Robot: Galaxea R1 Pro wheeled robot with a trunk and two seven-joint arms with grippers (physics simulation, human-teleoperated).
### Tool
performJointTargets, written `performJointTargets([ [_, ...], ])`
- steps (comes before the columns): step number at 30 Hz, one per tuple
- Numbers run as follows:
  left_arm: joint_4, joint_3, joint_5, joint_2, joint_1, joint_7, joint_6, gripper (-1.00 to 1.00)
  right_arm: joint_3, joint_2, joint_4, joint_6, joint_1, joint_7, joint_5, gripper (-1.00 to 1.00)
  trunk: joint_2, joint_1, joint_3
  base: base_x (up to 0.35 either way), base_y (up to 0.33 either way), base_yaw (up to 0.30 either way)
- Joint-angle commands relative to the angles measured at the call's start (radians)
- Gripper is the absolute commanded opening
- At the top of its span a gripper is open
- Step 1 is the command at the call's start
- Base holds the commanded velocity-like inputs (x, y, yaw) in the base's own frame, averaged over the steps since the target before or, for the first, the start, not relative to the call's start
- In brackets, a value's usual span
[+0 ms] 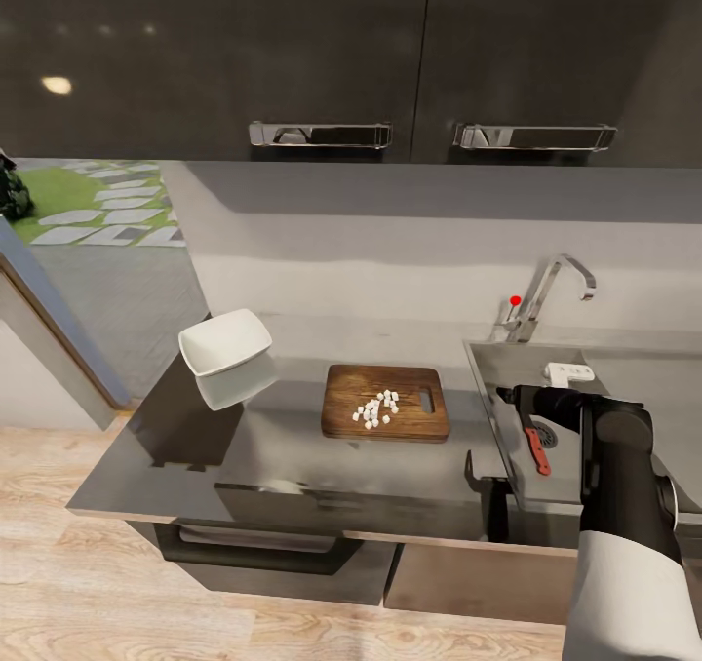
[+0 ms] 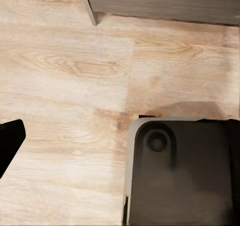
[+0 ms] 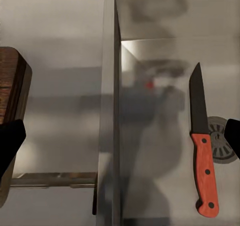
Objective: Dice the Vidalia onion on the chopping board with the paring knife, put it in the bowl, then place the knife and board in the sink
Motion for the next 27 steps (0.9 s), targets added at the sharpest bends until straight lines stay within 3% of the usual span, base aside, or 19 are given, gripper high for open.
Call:
performJointTargets([
  [1,-0.026,-0.008,0.008,0.001,0.0,0.004,0.048,1.0,-0.002,0.001,-0.001,0.002,-0.001,0.01,0.01,1.0,-0.002,0.001,-0.002,0.0,0.0,0.0],
  [3,-0.08,-0.008,0.007,0.001,0.0,0.004,0.148,1.0,-0.002,0.002,0.0,0.002,-0.001,0.01,0.01,1.0,-0.002,0.001,-0.002,0.0,0.0,0.0],
  [4,-0.132,-0.008,0.007,0.001,0.0,0.004,0.231,1.0,-0.002,0.003,0.0,0.002,-0.001,0.01,0.01,1.0,-0.002,0.001,-0.002,0.0,0.0,0.0],
  [10,-0.233,-0.009,0.007,0.001,0.0,0.006,0.343,1.0,-0.002,0.009,0.0,0.002,-0.001,0.01,0.01,1.0,-0.002,0.001,-0.002,0.0,0.0,0.0],
  [14,-0.317,-0.012,0.007,0.001,0.0,0.007,0.457,1.0,-0.002,0.01,0.001,0.002,-0.001,0.01,0.01,1.0,-0.002,0.001,-0.002,0.0,0.0,0.0],
  [15,-0.384,-0.015,0.007,0.002,0.001,0.006,0.535,1.0,-0.002,0.011,0.001,0.002,-0.001,0.01,0.011,1.0,-0.002,0.001,-0.002,0.0,0.0,0.0],
  [17,-0.494,-0.016,0.007,0.008,0.002,0.006,0.585,1.0,-0.002,0.012,0.002,0.002,-0.001,0.01,0.011,1.0,-0.002,0.001,-0.002,0.0,0.0,0.0],
  [22,-0.602,-0.018,0.008,0.029,0.006,0.007,0.589,1.0,-0.002,0.013,0.004,0.002,-0.001,0.009,0.012,1.0,-0.002,0.001,-0.002,0.0,0.0,0.0],
  [27,-0.615,-0.019,0.009,0.039,0.011,0.007,0.465,1.0,-0.002,0.017,0.005,0.002,-0.001,0.009,0.012,1.0,-0.002,0.001,-0.002,0.0,0.0,0.0],
])
